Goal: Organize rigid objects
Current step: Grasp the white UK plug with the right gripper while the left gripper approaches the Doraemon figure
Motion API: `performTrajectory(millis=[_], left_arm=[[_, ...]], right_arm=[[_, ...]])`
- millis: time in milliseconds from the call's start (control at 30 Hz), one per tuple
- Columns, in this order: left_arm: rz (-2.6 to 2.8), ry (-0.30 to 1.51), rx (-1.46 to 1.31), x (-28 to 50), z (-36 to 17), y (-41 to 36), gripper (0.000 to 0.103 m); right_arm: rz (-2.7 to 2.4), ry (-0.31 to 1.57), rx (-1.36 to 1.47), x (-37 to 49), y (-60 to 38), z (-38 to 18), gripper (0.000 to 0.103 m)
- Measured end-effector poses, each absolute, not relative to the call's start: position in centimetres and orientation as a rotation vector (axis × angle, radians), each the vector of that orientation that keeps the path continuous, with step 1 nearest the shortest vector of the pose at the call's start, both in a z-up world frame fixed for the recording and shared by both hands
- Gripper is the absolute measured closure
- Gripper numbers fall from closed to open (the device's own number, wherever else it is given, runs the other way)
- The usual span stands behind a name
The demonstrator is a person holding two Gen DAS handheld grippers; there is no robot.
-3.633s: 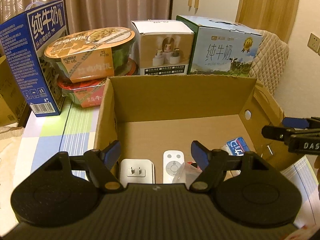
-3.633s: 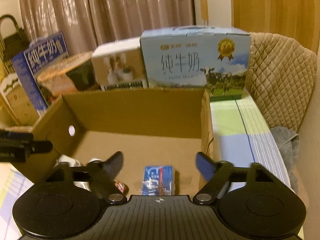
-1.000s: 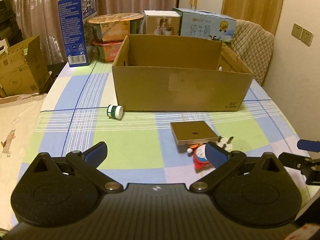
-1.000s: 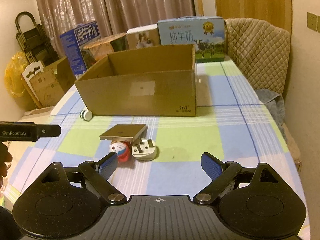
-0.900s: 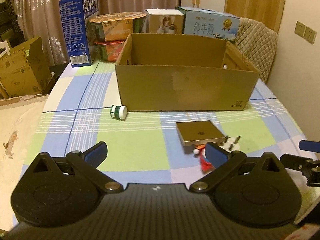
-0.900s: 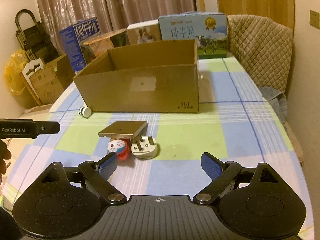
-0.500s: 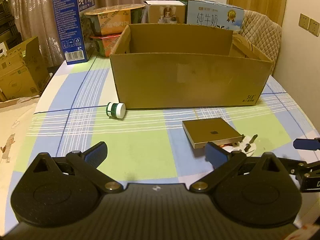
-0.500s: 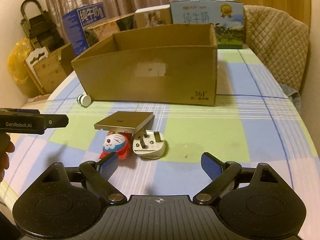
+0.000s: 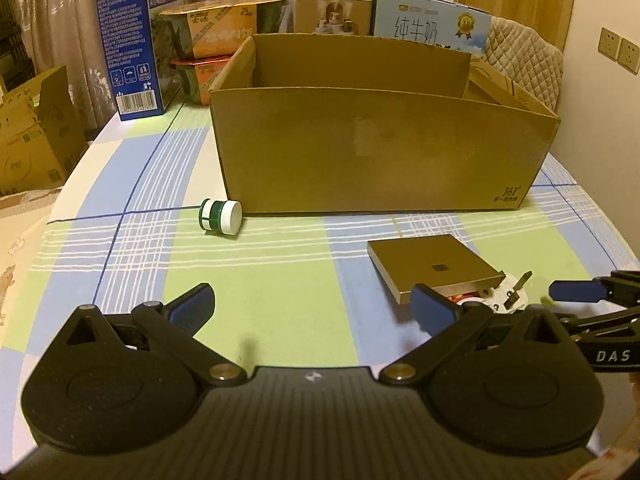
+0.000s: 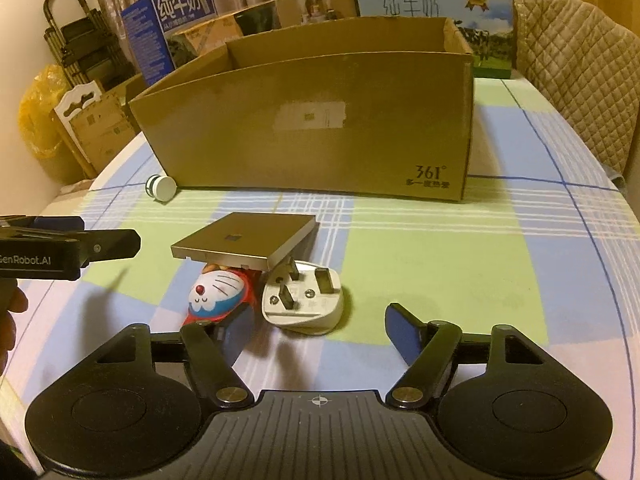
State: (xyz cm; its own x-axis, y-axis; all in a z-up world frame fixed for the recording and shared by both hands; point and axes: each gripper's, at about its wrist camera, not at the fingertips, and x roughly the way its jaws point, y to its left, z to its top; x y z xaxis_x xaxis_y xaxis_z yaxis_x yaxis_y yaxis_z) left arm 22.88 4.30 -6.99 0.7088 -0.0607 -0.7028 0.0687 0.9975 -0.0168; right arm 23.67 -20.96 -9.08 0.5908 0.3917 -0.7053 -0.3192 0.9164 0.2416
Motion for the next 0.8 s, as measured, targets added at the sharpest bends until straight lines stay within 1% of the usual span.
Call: performTrajectory(millis=[467,567,633,700,733,800], left_arm=[[-0.089,0.789,-0.012,23.2,-7.2,4.4,0.001],[-0.098,0.791,-0.018,23.3,-7.3,4.3,0.001],[-0.099,0.794,-0.016,23.3,-7.4,4.1,0.001],[-0.103,0.798,-0.008,23.3,-7.5,4.0,0.001],[-0.106,0.799,-0.005,23.3,-7.5,3.9,0.001],[-0.116,0.805,-0.001,23.3,-7.7,3.7,0.001]], right_arm=[[0.405,0.843,0.048,25.6,-18.7,-10.6,0.033],[0.402,0.845,0.05,25.9,-18.6,-10.8,0.039],[0.4,0.843,0.049,26.0,-18.6,-10.8,0.046],[0.402,0.842,0.04,25.9,-18.6,-10.8,0.05],[0.408,0.843,0.037,25.8,-18.6,-10.7,0.054],[0.412,0.841,0.023,25.6,-18.5,-10.7,0.054]])
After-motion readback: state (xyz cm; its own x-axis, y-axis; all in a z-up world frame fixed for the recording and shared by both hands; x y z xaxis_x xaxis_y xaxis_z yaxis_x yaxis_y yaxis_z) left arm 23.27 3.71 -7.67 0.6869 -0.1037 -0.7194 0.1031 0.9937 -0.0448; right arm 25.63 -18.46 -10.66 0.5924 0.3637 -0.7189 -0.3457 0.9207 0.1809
